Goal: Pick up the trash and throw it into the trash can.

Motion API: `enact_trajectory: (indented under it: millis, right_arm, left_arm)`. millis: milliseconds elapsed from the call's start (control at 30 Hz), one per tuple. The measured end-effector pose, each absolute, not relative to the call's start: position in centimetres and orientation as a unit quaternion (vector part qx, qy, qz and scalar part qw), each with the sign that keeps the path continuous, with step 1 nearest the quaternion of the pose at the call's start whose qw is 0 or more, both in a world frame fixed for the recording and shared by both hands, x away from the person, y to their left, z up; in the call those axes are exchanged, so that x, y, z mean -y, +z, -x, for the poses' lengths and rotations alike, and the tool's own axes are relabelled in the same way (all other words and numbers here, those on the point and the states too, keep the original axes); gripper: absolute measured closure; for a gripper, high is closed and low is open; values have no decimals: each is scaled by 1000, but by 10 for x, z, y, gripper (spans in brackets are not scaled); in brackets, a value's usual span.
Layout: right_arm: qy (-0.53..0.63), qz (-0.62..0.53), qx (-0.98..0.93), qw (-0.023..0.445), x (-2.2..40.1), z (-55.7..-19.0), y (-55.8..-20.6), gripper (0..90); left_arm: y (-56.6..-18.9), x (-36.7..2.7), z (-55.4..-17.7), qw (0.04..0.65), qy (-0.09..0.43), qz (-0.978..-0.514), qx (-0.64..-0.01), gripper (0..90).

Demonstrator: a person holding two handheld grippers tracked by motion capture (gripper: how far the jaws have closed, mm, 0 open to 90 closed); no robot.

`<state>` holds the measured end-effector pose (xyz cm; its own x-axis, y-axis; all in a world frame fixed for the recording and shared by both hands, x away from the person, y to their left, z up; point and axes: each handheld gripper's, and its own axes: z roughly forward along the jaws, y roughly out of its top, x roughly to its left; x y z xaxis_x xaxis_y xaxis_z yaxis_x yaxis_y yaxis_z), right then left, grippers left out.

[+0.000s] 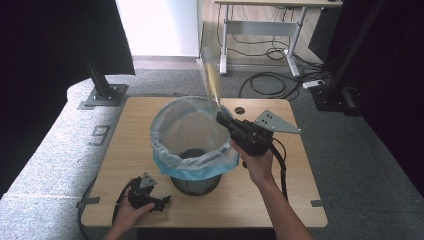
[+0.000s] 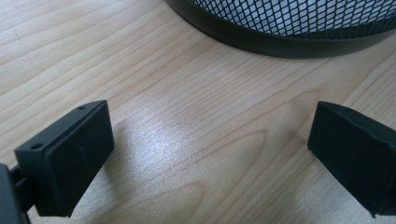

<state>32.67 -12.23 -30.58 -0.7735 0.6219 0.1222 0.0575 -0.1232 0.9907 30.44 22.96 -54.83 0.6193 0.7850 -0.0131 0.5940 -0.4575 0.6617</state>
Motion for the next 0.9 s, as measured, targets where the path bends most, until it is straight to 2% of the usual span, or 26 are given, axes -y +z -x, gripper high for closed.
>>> enact_trajectory:
  millis: [633, 700, 800, 833, 900]
  right_arm:
    - [683, -265, -652, 194, 104, -332, -312, 883]
    - [665, -279, -663, 202, 102, -333, -313, 654]
    - [623, -302, -688, 219, 98, -334, -316, 388]
    - [616, -306, -691, 222, 97, -333, -317, 352]
    - [616, -310, -689, 223, 100, -332, -318, 337]
  left_arm:
    - [-548, -230, -304, 321, 148, -841, -410, 1]
    - [-548, -230, -304, 321, 148, -841, -410, 1]
    - [-548, -230, -304, 321, 148, -841, -410, 2]
    - [-548, -230, -304, 321, 148, -841, -410, 1]
    - [-548, -230, -304, 321, 148, -841, -410, 1]
